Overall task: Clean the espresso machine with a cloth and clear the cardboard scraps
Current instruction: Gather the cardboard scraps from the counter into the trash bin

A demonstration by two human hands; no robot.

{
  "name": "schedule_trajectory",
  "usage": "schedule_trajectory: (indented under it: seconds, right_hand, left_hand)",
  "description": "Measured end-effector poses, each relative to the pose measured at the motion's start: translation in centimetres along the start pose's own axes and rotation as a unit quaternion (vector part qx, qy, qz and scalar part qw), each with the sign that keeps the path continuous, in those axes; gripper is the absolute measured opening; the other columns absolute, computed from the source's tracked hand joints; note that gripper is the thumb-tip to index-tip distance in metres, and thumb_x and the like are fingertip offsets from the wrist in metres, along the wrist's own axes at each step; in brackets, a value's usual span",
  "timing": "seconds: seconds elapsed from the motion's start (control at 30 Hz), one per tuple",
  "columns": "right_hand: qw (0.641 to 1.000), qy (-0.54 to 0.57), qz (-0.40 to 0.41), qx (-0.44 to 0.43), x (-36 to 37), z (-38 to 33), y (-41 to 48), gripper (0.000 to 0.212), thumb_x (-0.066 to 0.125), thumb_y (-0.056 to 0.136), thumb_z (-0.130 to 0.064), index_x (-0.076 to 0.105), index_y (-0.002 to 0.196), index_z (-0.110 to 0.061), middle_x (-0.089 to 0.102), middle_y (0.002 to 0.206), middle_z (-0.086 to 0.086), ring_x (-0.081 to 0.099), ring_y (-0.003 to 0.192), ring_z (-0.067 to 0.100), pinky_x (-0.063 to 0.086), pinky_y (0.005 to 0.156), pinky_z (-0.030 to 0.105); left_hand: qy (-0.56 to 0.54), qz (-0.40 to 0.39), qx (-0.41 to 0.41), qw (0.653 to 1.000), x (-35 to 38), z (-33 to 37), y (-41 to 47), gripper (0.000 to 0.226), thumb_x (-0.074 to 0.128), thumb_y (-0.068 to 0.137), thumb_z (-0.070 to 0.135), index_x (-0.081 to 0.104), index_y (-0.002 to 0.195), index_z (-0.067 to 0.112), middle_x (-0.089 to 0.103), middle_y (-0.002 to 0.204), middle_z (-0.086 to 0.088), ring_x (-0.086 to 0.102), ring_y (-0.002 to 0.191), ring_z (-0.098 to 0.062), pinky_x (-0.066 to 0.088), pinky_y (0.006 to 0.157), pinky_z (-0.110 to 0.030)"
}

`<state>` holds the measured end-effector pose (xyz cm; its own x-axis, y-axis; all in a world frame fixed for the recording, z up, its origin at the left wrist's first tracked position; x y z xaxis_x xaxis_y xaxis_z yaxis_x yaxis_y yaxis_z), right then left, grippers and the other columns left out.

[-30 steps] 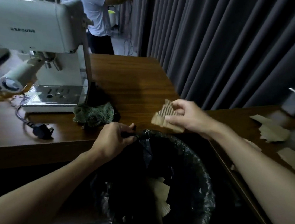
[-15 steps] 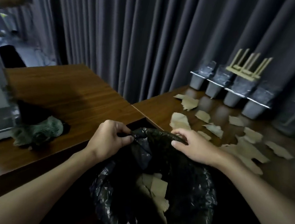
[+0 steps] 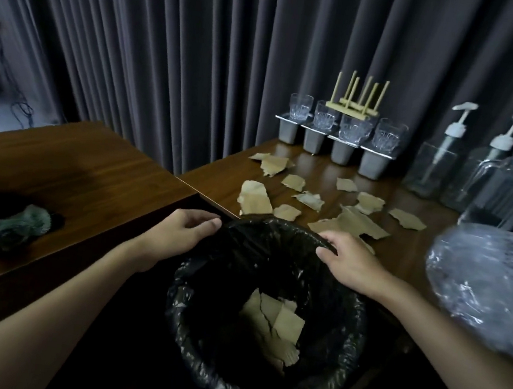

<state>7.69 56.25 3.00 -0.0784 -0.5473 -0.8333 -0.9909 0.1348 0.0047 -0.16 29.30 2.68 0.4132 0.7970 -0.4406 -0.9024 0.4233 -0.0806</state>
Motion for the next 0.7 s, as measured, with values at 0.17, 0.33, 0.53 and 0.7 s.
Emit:
schedule_trajectory:
  seconds: [0.17,0.33,0.53,0.7]
  right_hand:
    - [1.0,0.004,-0.011,0.018,-0.4,2.1,-0.9,0.024,0.055,0.097,-0.024,0.063,0.119,-0.018,0.069,0.106,0.003,0.064,0.102,0.021,0.052,0.092,0.041]
    - [0.998,0.049,-0.042,0.013,0.7,2.2,-1.0,0.03,0.056,0.097,-0.024,0.06,0.127,-0.019,0.064,0.124,0.002,0.056,0.121,0.019,0.046,0.103,0.039]
    - [0.992,0.09,-0.091,0.022,2.4,1.9,0.2,0.025,0.054,0.098,-0.022,0.061,0.122,-0.019,0.066,0.119,-0.001,0.059,0.116,0.015,0.047,0.102,0.043]
    - [0.995,0.077,-0.056,0.005,1.9,-0.5,3.2,0.042,0.057,0.096,-0.034,0.054,0.133,-0.016,0.059,0.115,-0.005,0.056,0.113,0.009,0.046,0.098,0.028]
  left_hand:
    - [0.002,0.019,0.043,0.999,2.0,1.4,-0.9,0.047,0.073,0.089,0.033,0.06,0.133,0.026,0.065,0.126,0.009,0.063,0.115,-0.007,0.052,0.097,-0.026]
    - [0.14,0.004,0.089,0.986,4.0,2.3,0.0,0.048,0.075,0.088,0.03,0.059,0.133,0.027,0.062,0.119,0.016,0.056,0.117,-0.002,0.047,0.099,-0.024]
    - [0.192,0.013,0.11,0.975,3.2,0.5,1.9,0.033,0.072,0.091,0.018,0.069,0.124,0.02,0.068,0.116,0.012,0.063,0.112,-0.008,0.051,0.099,-0.026]
    - [0.207,-0.003,0.092,0.974,1.3,-2.1,4.9,0.035,0.072,0.092,0.02,0.067,0.126,0.02,0.07,0.119,0.005,0.064,0.114,-0.012,0.052,0.101,-0.034]
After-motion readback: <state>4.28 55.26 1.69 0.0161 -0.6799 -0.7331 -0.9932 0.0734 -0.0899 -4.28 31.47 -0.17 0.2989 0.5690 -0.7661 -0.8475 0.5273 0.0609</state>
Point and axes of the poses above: each hand's wrist, its own y-axis towards the middle knuckle, its own x-axis out of the palm, z = x × y, the point moved 10 cm from there along y, towards the middle knuckle
